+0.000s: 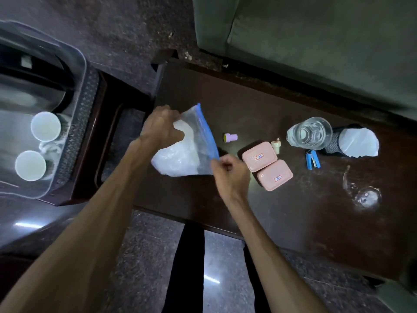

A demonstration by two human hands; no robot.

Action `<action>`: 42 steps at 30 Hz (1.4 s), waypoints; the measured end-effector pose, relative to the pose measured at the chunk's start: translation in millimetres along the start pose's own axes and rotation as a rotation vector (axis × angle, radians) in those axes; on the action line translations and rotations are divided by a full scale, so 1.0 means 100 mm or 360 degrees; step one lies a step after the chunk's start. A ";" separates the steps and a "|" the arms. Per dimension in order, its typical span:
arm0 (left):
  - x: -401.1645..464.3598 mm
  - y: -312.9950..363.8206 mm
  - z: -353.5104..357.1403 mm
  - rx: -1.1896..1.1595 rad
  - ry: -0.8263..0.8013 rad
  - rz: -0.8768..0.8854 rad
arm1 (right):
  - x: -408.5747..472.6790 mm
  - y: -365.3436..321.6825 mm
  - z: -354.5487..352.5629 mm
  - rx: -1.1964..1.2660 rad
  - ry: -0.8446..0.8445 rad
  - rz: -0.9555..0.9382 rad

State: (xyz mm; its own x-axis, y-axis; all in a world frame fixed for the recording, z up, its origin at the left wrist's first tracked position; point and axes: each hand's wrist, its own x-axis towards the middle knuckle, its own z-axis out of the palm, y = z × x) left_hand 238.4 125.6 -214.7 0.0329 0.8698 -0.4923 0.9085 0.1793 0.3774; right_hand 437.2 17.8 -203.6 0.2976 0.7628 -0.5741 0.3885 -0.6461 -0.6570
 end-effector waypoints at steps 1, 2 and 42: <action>-0.03 -0.07 -0.08 -0.0212 -0.0025 -0.0067 | 0.03 -0.07 -0.04 0.0241 0.0043 0.0016; -0.06 -0.13 -0.15 -0.0438 -0.0058 -0.0130 | 0.06 -0.14 -0.08 0.0478 0.0048 0.0049; -1.92 -2.92 -1.88 -0.1984 0.1920 -0.1034 | -1.11 -2.45 2.85 -0.0366 -0.1059 -0.0905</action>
State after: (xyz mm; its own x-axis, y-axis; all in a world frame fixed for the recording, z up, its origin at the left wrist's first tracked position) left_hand -111.5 -7.5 -82.3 -0.9399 0.2499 -0.2326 -0.1584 0.2845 0.9455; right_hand 60.6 83.3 -118.4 -0.5306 0.7454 -0.4034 0.5087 -0.1006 -0.8550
